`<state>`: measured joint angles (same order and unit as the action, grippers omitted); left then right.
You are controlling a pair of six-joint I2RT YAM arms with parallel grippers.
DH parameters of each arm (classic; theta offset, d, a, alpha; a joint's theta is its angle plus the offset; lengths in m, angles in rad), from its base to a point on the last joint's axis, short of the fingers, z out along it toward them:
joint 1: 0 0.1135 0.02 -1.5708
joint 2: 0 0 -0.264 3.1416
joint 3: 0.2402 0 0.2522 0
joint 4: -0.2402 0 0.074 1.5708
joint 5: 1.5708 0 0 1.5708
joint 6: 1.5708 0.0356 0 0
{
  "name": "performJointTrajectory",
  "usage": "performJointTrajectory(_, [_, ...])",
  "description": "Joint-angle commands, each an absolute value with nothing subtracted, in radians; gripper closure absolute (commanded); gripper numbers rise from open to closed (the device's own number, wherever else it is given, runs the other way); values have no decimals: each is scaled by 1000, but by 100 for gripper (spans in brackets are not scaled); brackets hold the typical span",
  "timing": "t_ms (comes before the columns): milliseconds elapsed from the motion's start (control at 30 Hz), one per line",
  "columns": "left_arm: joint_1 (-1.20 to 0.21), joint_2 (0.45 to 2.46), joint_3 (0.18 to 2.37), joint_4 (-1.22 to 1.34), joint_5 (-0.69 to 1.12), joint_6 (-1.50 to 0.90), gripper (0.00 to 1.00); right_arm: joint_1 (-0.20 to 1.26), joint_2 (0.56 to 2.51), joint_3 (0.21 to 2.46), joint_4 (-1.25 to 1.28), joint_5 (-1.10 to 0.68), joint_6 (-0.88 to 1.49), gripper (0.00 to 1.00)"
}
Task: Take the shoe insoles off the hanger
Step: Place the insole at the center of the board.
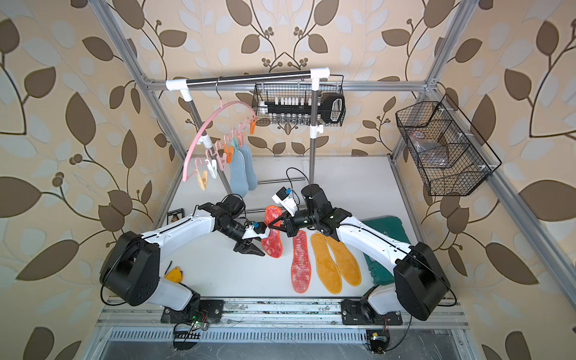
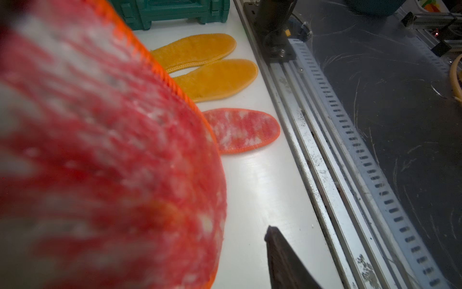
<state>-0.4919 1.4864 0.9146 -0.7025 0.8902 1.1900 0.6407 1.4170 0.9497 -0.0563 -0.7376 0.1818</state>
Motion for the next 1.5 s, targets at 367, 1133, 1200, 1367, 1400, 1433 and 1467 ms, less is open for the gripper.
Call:
performJointTrajectory(367, [-416,1513,968,-746,960,1193,44,635,1562,838,10,-737,255,100])
performJointTrajectory(1133, [-308,1558,977,-721,940,1150,44,637,1787,850,-58,-590,160,93])
performJointTrajectory(1200, [-308,1563,983,-728,939,1143,44,637,1789,851,-67,-576,150,91])
performJointTrajectory(1367, [-307,1573,988,-729,926,1138,43,638,1801,860,-86,-541,140,87])
performJointTrajectory(1400, [-305,1573,988,-729,927,1139,44,638,1806,864,-88,-533,139,86])
performJointTrajectory(1433, [-304,1573,987,-729,927,1136,44,640,1810,868,-91,-523,138,85])
performJointTrajectory(1467, [-304,1573,987,-729,927,1137,44,642,1815,872,-96,-510,137,84])
